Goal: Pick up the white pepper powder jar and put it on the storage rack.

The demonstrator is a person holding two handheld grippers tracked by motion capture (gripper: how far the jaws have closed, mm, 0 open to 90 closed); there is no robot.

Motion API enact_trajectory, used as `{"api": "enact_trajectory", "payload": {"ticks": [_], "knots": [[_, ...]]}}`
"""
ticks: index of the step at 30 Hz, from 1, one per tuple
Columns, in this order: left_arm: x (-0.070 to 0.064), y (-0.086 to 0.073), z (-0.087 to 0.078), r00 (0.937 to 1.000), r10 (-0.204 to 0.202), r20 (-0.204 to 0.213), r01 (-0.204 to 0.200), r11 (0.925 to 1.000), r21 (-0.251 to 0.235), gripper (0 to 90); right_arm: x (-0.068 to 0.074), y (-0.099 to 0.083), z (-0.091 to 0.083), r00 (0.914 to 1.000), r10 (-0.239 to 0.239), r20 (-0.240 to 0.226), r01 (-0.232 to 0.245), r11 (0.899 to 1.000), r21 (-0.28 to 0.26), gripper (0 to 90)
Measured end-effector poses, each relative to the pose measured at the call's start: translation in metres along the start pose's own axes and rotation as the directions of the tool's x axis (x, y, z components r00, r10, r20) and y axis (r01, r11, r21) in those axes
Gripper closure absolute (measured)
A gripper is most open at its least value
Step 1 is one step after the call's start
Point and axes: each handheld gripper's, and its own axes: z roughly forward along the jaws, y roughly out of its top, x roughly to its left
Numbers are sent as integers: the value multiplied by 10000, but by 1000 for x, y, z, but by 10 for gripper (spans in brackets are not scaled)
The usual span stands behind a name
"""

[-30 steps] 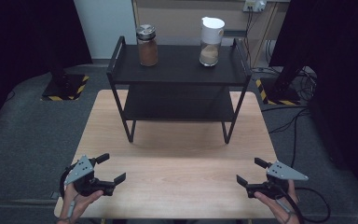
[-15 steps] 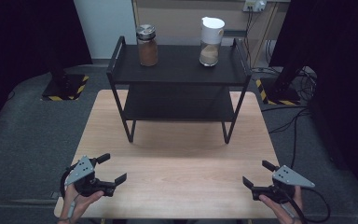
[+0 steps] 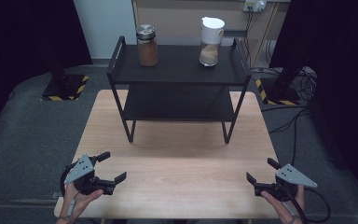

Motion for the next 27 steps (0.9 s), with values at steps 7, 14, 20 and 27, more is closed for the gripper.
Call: {"api": "enact_trajectory", "payload": {"ticks": [7, 14, 20, 27], "knots": [[1, -1, 1, 10000, -28, 21, 29, 10000, -82, 0, 0, -1, 0, 9997, -223, 87, 225, 9994, -262, 34], [2, -2, 2, 9998, -130, 119, 131, 9998, -157, 0, -1, -1, 1, 9997, -243, 20, 243, 9993, -289, 32], [1, -2, 1, 9999, -89, 134, 91, 9997, -215, 0, 0, -1, 1, 9995, -305, -47, 303, 9989, -355, 32], [1, -3, -1, 9998, -178, 39, 179, 9992, -344, 0, -1, -4, 1, 9999, -98, -131, 90, 9982, -593, 23]]}}
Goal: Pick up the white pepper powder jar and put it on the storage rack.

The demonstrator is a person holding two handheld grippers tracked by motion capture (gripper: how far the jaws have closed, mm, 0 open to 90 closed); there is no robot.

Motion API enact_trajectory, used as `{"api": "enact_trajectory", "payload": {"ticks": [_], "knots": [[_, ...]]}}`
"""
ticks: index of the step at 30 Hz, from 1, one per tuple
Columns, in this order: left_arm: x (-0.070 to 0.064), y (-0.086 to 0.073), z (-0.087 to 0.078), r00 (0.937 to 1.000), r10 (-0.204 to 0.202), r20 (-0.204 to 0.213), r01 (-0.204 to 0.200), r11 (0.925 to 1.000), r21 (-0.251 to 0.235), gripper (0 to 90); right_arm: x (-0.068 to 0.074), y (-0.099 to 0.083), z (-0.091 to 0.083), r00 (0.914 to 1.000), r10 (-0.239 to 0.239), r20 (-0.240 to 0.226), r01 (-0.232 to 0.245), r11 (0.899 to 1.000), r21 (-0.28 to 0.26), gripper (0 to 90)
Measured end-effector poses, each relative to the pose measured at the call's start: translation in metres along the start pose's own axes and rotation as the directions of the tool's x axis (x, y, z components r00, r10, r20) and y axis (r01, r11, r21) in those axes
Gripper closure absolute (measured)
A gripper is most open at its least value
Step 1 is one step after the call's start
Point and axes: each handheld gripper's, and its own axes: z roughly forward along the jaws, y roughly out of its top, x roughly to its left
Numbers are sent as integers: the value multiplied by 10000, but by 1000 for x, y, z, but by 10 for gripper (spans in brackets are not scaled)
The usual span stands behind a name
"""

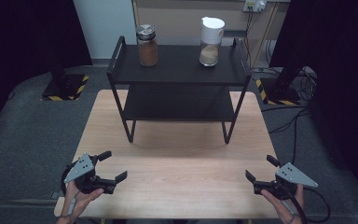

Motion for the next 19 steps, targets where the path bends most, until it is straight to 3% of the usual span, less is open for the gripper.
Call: {"api": "enact_trajectory", "payload": {"ticks": [12, 19], "knots": [[-1, -6, -4, 9994, -202, -283, 188, 9986, -502, 0, -3, -9, -1, 9972, 749, -76, -752, 9956, -556, 11], [-3, -8, -4, 9985, -253, -486, 217, 9971, -732, 0, -3, -11, -1, 9958, 919, 23, -916, 9938, -624, 8]]}}
